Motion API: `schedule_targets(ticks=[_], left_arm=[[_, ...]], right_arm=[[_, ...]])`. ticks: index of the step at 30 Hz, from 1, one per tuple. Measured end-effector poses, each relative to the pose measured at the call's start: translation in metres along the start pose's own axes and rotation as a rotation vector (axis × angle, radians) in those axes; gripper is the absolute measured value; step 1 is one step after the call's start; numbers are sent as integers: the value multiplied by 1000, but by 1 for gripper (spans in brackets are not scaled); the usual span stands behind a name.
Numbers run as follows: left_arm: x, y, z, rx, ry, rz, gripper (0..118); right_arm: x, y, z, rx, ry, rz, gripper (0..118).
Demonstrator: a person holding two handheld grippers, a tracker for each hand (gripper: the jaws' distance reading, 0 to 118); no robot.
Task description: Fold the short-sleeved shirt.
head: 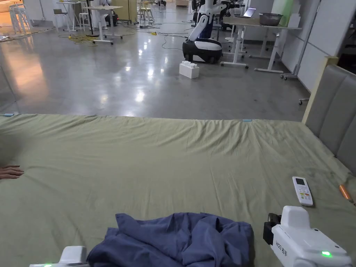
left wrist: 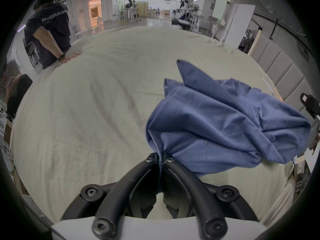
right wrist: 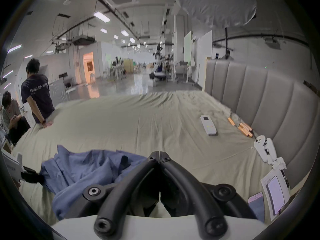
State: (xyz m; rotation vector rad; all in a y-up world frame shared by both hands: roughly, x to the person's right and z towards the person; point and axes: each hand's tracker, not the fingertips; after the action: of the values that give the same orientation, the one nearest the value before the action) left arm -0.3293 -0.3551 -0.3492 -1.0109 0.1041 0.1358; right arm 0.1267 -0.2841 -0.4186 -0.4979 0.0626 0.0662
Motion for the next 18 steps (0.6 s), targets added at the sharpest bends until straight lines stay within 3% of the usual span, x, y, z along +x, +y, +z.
schedule_targets(ticks=[2,3,4,5,6,12,15,18], left_arm=[[-4,0,8,15,-11,1,6],[-6,0,11,23,-20,11,6],[-6,0,10,32,-27,29,6],[-7,-1,11,32,-25,25,6],[-7,-1,12,36,-21,24,6],[-9,-3,10,40,-22,24,6],[-9,-3,7,35,-20,35,6],[-8,-3,4,33,-17,37,6]], right_arm=[[5,2,-28,-135,40,6,16],[7,5,-43,-201,58,42,33],[8,5,-57,-242,82,55,58],[7,4,-70,-265,90,71,75],[5,3,-86,-320,105,95,85],[-10,-12,-153,-485,85,147,85],[-14,-26,-179,-572,128,121,61],[-22,-34,-178,-529,124,178,61]])
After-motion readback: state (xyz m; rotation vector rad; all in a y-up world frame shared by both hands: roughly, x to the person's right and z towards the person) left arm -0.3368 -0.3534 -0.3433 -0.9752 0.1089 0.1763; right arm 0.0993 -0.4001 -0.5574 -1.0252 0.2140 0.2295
